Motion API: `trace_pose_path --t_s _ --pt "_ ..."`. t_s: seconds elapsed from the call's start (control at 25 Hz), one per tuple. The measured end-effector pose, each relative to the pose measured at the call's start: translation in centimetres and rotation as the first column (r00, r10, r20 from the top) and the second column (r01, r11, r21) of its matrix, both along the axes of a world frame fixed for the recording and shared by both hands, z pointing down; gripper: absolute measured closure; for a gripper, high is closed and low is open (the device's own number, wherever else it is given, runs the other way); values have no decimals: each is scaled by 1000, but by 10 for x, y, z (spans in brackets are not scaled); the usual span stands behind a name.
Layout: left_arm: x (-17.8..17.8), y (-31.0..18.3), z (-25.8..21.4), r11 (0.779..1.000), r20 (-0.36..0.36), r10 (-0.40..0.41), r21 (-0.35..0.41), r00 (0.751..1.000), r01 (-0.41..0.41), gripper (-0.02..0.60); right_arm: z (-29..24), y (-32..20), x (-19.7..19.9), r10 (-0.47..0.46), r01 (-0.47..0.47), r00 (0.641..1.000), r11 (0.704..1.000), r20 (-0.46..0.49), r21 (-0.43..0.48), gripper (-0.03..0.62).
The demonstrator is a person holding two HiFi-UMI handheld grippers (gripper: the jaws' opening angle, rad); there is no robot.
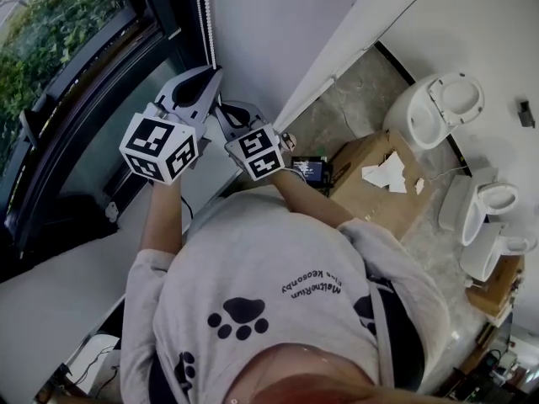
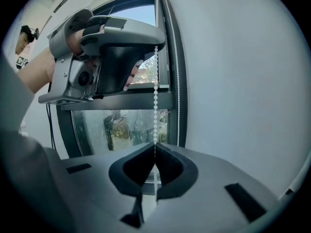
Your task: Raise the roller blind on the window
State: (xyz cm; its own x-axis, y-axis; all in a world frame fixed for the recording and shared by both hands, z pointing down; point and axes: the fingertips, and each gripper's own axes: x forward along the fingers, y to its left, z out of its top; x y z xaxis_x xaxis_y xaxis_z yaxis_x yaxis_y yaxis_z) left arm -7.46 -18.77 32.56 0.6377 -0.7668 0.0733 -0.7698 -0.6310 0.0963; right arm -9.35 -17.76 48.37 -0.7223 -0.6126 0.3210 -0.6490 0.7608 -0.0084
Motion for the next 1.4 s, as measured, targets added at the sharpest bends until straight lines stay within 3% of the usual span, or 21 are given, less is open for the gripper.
trace_pose_path --t_s 0.32,0.64,0.88,1.08,1.2,1.4 --pt "2 3 54 998 -32 -15 -63 999 13 572 52 5 10 8 -11 998 999 -61 -49 585" --pt "10 11 99 994 -7 -24 -108 1000 23 572 96 13 14 -2 -15 992 990 -127 -138 585" --pt "9 16 117 989 -27 -31 -142 999 27 572 114 20 18 -4 -22 991 982 -136 -190 585" --pt "5 14 117 989 -31 -46 -139 998 42 572 106 26 14 -52 34 990 990 -133 -136 578" --pt "2 13 117 990 -33 -55 -129 998 50 572 85 26 17 -61 52 994 994 -93 -97 480" --pt "1 12 118 991 -45 -60 -121 997 54 572 26 18 38 -7 7 1000 999 5 -48 481"
